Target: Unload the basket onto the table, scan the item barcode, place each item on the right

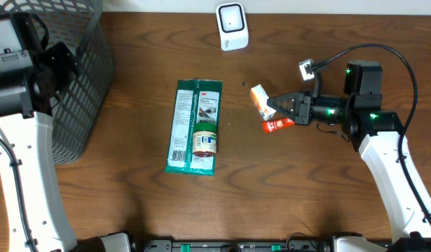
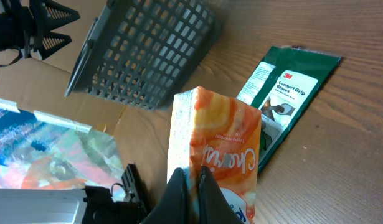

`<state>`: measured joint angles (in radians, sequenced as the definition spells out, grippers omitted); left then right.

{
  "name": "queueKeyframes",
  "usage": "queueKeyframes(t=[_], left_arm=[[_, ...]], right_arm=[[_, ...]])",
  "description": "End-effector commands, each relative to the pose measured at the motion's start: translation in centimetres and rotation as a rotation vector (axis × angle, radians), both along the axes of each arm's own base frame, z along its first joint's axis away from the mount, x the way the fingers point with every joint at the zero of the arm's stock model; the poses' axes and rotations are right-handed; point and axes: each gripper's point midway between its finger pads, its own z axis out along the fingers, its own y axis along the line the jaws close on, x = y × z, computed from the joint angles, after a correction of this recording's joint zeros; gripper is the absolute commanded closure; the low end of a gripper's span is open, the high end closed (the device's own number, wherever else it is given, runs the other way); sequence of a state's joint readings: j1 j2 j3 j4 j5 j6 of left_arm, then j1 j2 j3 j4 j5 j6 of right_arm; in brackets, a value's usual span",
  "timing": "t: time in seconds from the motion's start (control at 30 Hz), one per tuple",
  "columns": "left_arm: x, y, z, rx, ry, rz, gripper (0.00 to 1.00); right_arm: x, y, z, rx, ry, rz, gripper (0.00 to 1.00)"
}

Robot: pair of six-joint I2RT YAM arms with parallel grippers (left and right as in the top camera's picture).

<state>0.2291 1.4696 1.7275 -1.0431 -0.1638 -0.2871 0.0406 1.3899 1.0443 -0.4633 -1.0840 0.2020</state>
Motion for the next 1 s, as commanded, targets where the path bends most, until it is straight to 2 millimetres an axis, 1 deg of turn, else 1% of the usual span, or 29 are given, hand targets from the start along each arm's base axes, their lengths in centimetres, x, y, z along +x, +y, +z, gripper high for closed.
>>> queueKeyframes(t=[0.0, 0.6, 0.97], left_arm=[[-0.12, 0.40, 0.24, 0.016, 0.001, 0.007, 0.07], [-0.12, 0.40, 0.24, 0.016, 0.001, 0.007, 0.08], [-0.12, 0.40, 0.24, 0.016, 0.001, 0.007, 0.08]], right_arm=[[-0.17, -0.29, 0.30, 0.009, -0.005, -0.003, 0.99], [-0.20, -0.29, 0.24, 0.009, -0.003, -0.002, 0.99], [-0.87, -0.31, -0.38, -0.008, 0.008, 0.016, 0.99]])
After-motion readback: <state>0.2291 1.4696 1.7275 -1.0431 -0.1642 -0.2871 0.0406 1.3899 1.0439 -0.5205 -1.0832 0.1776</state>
